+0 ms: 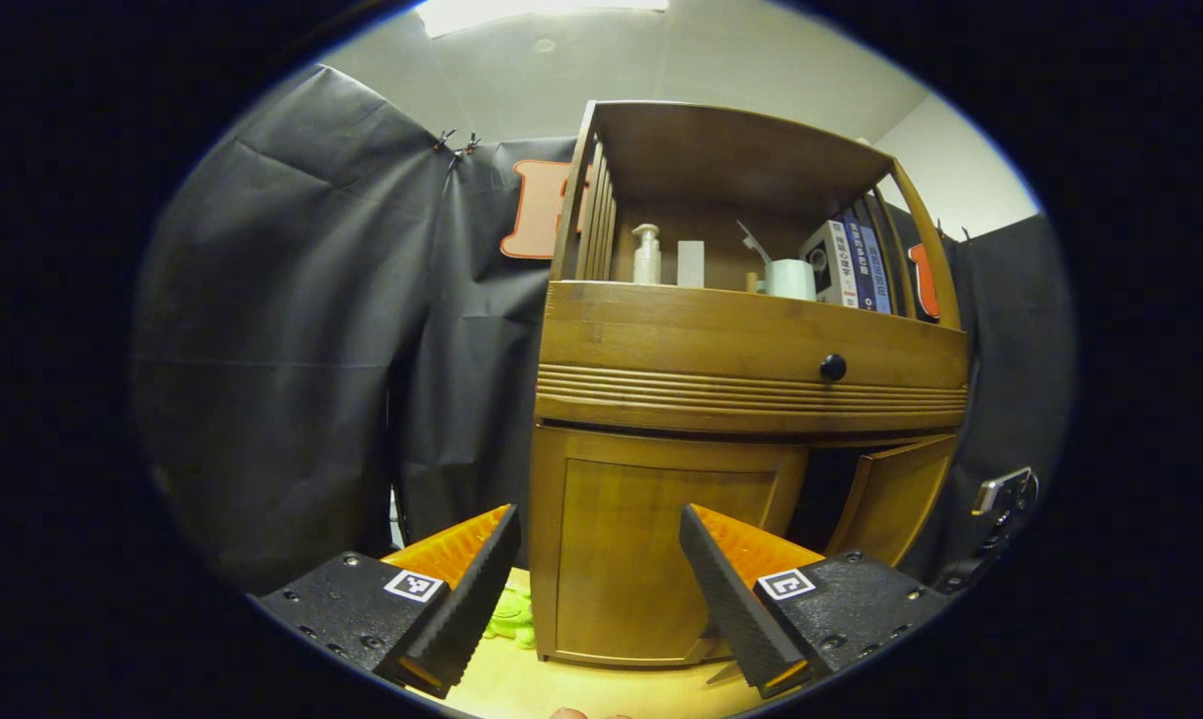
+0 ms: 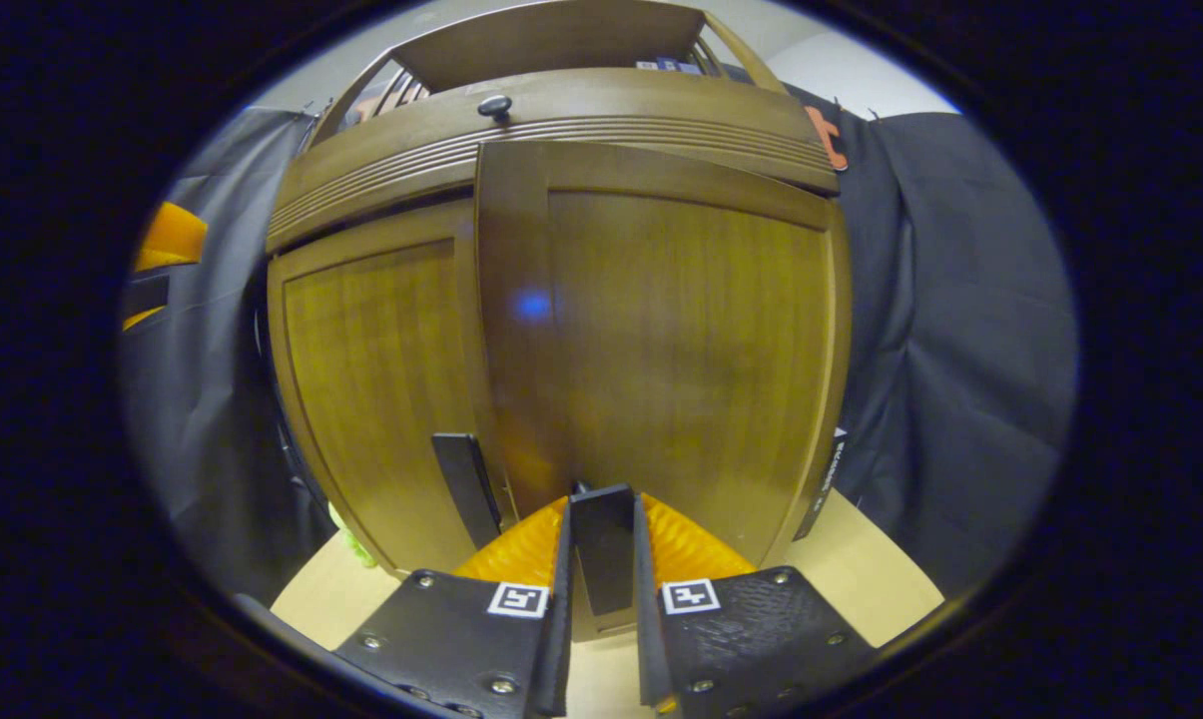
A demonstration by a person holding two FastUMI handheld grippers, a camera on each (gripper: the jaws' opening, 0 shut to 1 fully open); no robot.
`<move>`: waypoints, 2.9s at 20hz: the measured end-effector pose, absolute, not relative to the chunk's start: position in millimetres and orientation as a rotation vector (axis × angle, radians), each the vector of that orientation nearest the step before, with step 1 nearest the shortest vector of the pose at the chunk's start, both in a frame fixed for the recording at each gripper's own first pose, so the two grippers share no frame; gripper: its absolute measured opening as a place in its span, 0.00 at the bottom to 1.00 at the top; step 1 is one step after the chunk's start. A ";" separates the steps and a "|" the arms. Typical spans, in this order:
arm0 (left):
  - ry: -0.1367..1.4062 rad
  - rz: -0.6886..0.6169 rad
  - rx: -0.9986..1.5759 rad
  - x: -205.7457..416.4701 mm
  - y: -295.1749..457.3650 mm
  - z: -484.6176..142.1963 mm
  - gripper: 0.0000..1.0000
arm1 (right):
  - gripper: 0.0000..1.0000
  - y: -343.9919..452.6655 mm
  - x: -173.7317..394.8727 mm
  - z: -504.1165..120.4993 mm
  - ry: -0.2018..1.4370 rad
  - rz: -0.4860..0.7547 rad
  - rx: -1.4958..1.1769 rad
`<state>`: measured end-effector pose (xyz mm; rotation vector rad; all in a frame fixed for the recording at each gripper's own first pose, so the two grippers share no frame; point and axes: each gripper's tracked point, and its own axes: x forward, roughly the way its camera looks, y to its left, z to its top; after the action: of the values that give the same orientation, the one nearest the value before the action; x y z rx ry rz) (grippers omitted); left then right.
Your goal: Open the right door of the double-door shoe cabinet with the right hand, and open the left door with the left hand.
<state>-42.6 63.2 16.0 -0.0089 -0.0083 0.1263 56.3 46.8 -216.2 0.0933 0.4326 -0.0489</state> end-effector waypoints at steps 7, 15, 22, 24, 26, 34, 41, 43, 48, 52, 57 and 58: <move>0.005 0.053 -0.011 -44.4 33.2 9.8 0.99 | 0.25 46.0 57.7 -214.9 0.433 -0.062 0.090; 0.027 -0.017 -0.025 -44.9 4.6 -0.1 0.98 | 0.25 39.8 54.2 -209.0 0.441 -0.113 0.107; 0.045 -0.085 -0.036 -40.4 -20.9 -6.6 0.98 | 0.25 10.6 29.5 -201.7 0.434 -0.186 0.081; 0.046 -0.101 -0.035 -39.0 -27.1 -8.5 0.99 | 0.25 -0.1 23.2 -200.9 0.435 -0.207 0.086; 0.055 -0.118 -0.039 -38.5 -33.6 -13.1 0.99 | 0.25 -12.1 17.8 -200.4 0.434 -0.231 0.082; 0.085 -0.168 -0.067 -36.2 -55.6 -26.7 0.98 | 0.24 -58.8 -0.4 -193.2 0.421 -0.337 0.040; 0.103 -0.172 -0.062 -30.7 -61.6 -40.8 0.98 | 0.17 -105.8 -9.4 -189.7 0.409 -0.407 0.060; 0.114 -0.167 -0.057 -27.5 -62.1 -48.4 0.97 | 0.17 -110.2 -10.7 -189.6 0.407 -0.394 0.060; 0.148 -0.150 -0.037 -12.6 -59.2 -72.9 0.99 | 0.16 -126.8 -12.8 -168.7 0.367 -0.414 -0.002; 0.181 -0.136 -0.034 4.7 -56.0 -94.6 0.99 | 0.16 -150.3 -16.2 -144.2 0.318 -0.473 -0.029; 0.222 -0.122 -0.011 27.8 -54.8 -126.2 0.97 | 0.17 -176.3 -31.5 -115.9 0.262 -0.539 -0.009; 0.230 -0.122 -0.008 32.4 -55.1 -132.7 0.94 | 0.17 -179.2 -34.0 -108.5 0.250 -0.549 -0.008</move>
<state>32.4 -55.1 -132.7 -0.0082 0.2297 -0.1223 -34.0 -179.2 -108.5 -0.0080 0.2501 -0.5493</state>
